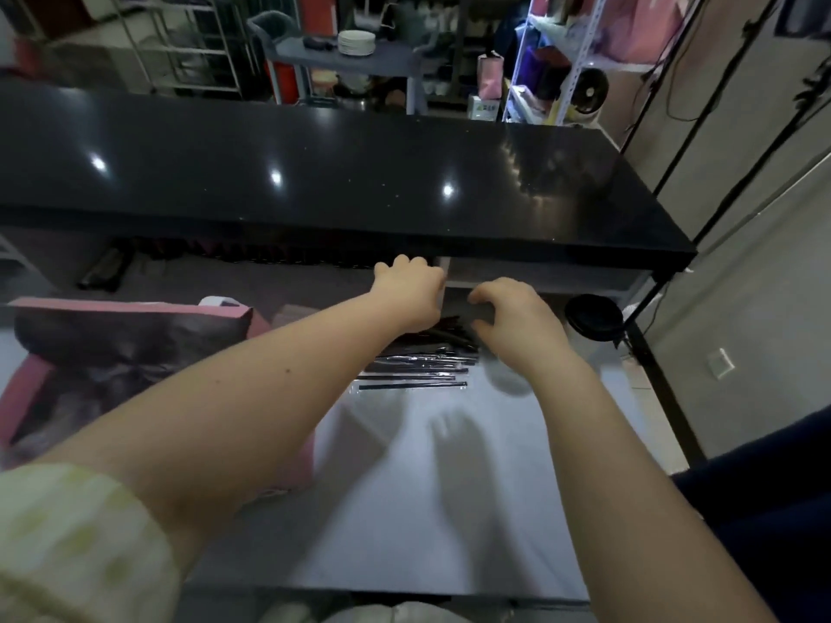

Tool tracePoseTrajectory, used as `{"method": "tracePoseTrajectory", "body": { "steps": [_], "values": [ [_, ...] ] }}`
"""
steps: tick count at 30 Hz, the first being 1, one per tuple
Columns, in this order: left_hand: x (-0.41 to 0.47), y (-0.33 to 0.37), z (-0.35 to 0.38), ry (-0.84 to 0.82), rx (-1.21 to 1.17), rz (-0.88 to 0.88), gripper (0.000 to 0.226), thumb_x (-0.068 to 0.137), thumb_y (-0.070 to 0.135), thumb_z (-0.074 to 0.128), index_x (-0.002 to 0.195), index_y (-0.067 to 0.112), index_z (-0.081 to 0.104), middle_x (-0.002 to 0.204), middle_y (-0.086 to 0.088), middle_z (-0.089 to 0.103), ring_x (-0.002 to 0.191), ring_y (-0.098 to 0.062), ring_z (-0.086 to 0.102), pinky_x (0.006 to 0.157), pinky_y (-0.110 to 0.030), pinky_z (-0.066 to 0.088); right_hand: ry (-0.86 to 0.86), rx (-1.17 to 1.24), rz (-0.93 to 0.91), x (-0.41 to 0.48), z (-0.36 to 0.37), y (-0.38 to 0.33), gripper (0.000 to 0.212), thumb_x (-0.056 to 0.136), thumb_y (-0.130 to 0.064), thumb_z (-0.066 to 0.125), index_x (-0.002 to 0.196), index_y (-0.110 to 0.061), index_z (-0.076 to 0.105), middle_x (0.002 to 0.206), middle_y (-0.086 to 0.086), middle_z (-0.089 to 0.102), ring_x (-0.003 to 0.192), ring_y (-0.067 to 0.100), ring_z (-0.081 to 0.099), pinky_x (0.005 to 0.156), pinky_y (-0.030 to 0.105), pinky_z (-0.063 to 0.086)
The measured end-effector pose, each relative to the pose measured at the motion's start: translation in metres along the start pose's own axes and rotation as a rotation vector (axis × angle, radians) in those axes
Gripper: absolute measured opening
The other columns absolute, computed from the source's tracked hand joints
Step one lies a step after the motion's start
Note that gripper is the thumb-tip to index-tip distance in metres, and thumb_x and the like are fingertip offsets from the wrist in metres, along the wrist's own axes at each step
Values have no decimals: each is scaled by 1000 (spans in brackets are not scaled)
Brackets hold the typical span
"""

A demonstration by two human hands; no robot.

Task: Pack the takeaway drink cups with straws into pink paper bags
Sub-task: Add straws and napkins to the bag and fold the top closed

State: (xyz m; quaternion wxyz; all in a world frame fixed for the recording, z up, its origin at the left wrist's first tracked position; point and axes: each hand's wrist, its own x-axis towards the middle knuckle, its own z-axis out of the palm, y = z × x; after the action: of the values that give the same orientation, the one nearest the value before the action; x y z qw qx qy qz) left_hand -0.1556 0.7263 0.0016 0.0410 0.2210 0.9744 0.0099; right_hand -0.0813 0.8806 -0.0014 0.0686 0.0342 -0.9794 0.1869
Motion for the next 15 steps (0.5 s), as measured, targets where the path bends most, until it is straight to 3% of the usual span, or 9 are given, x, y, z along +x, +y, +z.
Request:
{"method": "tracePoseTrajectory", "body": {
  "steps": [3,7,15],
  "values": [
    [4,-18,21,-90,74,1,43,89,35,59,129,23,53,127,-7,50,121,-31,41,98,-48,34,-78,34,-29,7,25,10,34,85,-14,64,119,-18,62,116,3,58,113,25,49,90,41,47],
    [3,-26,50,-96,26,-25,40,86,30,60,125,27,54,122,-4,51,119,-28,41,97,-46,34,-155,52,-37,17,56,20,33,84,-10,60,116,-17,62,112,6,57,107,29,52,84,41,48],
    [-4,-30,122,58,-165,-260,51,85,32,59,135,26,49,130,-2,50,124,-27,38,99,-42,32,-287,87,-58,48,109,34,41,89,-13,56,131,-18,54,124,8,52,115,30,48,88,39,47]
  ]
}}
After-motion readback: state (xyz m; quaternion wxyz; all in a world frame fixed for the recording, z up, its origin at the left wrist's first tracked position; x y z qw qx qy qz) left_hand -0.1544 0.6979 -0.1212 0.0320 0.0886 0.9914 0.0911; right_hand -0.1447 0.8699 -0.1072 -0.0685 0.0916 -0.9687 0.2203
